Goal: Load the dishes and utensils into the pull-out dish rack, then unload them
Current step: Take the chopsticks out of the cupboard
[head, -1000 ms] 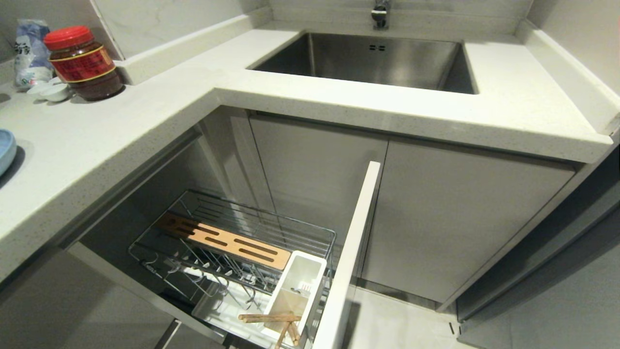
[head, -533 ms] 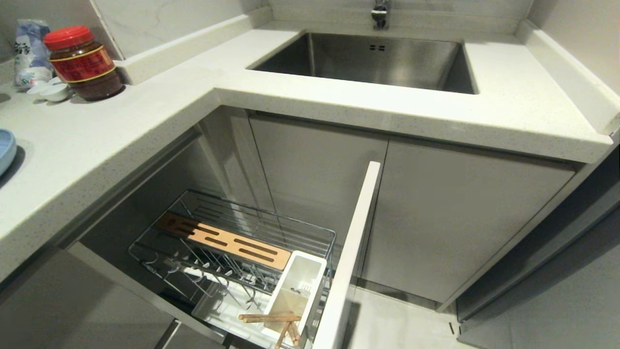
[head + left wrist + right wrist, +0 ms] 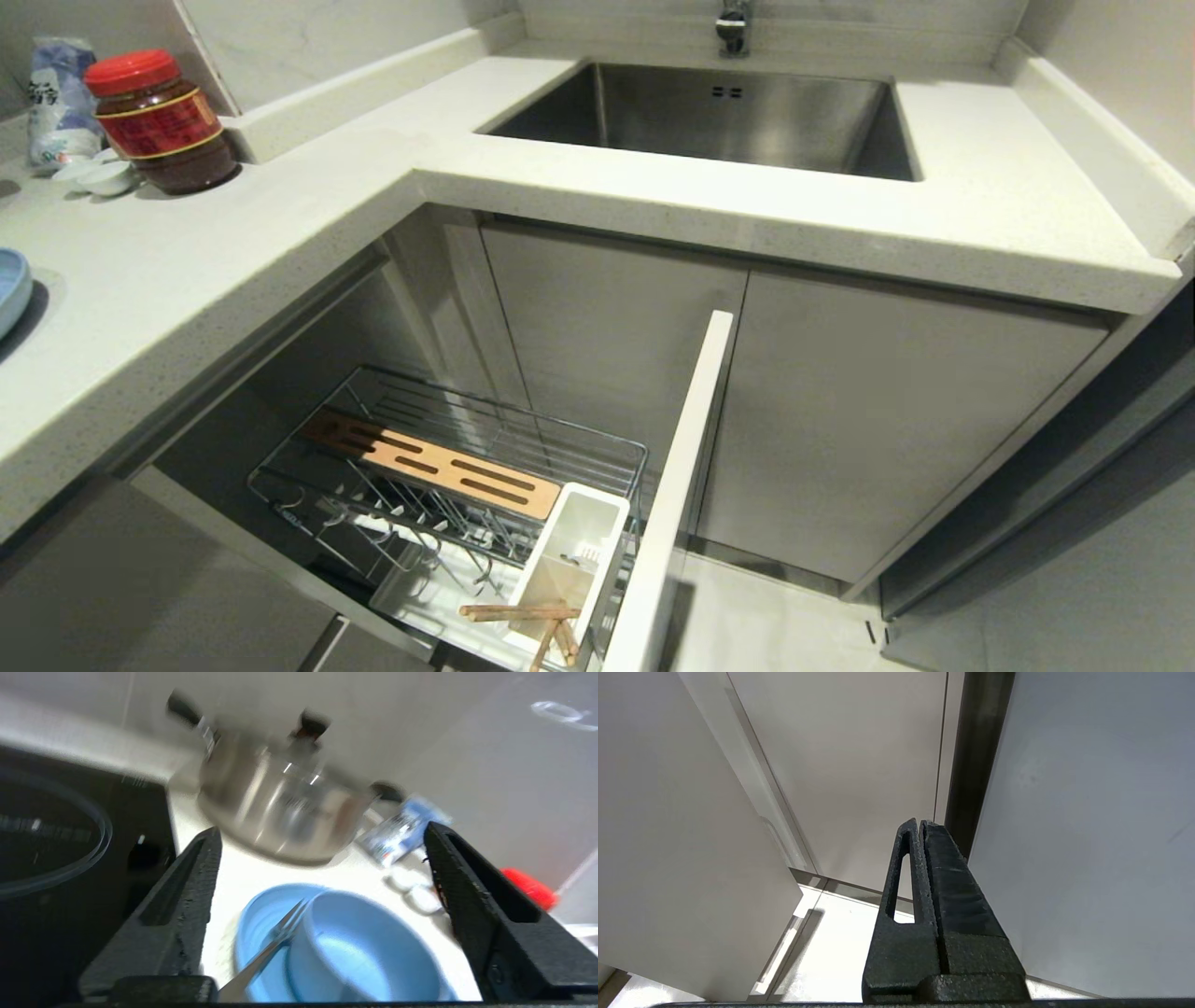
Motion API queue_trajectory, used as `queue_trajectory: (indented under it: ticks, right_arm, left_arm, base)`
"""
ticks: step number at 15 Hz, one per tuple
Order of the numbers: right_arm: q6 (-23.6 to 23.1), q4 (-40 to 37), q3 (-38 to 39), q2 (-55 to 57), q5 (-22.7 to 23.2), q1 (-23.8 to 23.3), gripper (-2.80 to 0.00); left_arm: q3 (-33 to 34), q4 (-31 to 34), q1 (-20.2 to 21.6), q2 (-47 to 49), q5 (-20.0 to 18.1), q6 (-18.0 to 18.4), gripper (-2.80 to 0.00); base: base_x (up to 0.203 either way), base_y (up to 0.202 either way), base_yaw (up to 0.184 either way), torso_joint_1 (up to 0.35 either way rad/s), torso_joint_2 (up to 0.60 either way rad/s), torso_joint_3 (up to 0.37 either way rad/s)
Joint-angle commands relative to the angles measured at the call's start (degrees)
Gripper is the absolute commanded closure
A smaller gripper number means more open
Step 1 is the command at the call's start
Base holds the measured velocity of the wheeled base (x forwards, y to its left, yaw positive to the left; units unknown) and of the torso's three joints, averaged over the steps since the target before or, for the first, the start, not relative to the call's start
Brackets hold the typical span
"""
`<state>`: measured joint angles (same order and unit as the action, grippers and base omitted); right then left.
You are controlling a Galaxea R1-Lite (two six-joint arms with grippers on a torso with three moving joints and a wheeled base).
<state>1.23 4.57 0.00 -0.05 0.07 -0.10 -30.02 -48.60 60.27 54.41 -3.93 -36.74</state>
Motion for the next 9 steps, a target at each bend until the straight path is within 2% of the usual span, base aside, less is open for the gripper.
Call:
queue_trajectory:
  ticks: [1,2,3,6,9]
  right_arm:
    - [0.0,0.1,1.5,0.0,0.0,0.0,0.00]
    - [0.0,0.1,1.5,0.0,0.0,0.0,0.00]
    - [0.0,0.0,1.5,0.0,0.0,0.0,0.00]
    - [0.0,0.1,1.5,0.0,0.0,0.0,0.00]
    - [0.0,0.1,1.5,0.0,0.0,0.0,0.00]
  left_arm:
    - [-2.9,0.1,0.0,-3.6,-0.1,0.5,-2.80]
    - [-4.7,1.1,-0.2,-4.3,-0.2,1.3,-2.80]
    - [-7.6,3.4,-0.9,-4.9,-0.4,2.1,0.00]
    - [-19.7,13.2,-3.8,-5.5,-0.5,2.9,0.00]
    - [-35.3,26.6,-10.6,-4.7,-0.8,5.1,0.00]
  base:
    - [0.000,0.000,0.000,0.000,0.00,0.000]
    - [0.000,0.000,0.000,0.000,0.00,0.000]
    - [0.000,0.000,0.000,0.000,0.00,0.000]
    - [0.000,0.000,0.000,0.000,0.00,0.000]
    - [0.000,0.000,0.000,0.000,0.00,0.000]
